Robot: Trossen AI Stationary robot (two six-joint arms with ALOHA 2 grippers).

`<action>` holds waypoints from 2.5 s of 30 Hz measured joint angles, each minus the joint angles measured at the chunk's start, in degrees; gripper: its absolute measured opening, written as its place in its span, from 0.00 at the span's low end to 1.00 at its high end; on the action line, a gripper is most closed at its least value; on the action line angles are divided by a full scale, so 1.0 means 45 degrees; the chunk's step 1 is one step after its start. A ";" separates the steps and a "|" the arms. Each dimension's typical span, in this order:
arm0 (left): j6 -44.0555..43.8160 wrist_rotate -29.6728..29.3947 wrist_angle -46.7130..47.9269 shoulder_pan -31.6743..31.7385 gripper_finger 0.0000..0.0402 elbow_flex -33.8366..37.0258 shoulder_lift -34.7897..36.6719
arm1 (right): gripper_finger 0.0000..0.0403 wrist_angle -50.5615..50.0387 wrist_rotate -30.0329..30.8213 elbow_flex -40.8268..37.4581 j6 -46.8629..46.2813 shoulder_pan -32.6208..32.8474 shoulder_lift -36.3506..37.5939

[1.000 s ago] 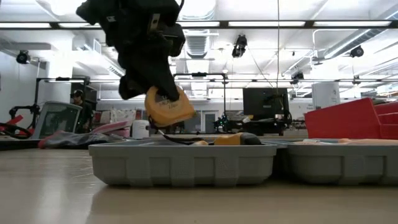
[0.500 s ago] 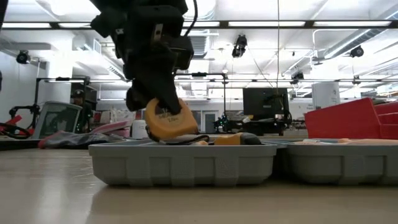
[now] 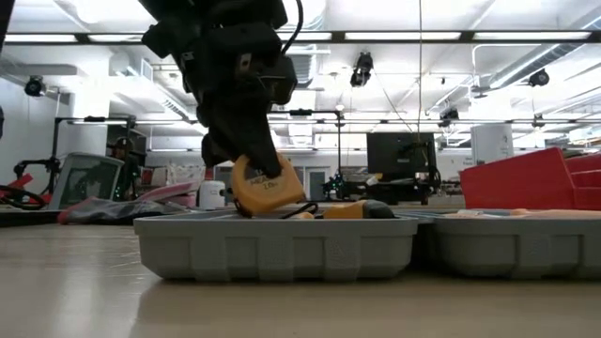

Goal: Prefit tool cases
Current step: Put the tape measure into the pre-fit tool case

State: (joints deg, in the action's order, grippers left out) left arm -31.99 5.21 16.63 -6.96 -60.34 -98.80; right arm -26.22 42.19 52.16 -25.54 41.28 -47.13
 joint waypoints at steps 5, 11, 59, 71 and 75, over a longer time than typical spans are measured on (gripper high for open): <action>-0.0034 0.0577 0.0031 0.0000 0.19 0.0000 0.0000 | 0.50 0.0004 0.0000 0.0000 0.0002 0.0000 0.0024; -0.0044 0.1150 0.0228 0.0000 0.19 0.0000 0.0000 | 0.50 0.0010 0.0000 0.0000 0.0002 0.0000 0.0029; 0.0599 0.3310 -0.0017 0.0113 0.21 0.0010 -0.0520 | 0.50 0.0029 0.0301 0.0000 0.0007 0.0000 0.0029; 0.0952 0.2681 0.0319 0.0219 0.21 0.0010 -0.0520 | 0.50 0.0029 0.0305 0.0000 0.0005 0.0000 0.0024; 0.0962 0.2786 0.0468 0.0219 0.21 0.0010 -0.0520 | 0.50 0.0039 0.0306 0.0000 0.0005 0.0000 0.0024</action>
State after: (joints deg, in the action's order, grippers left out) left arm -27.66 17.75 18.73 -5.98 -60.29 -101.14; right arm -26.04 43.57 52.16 -25.52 41.28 -47.03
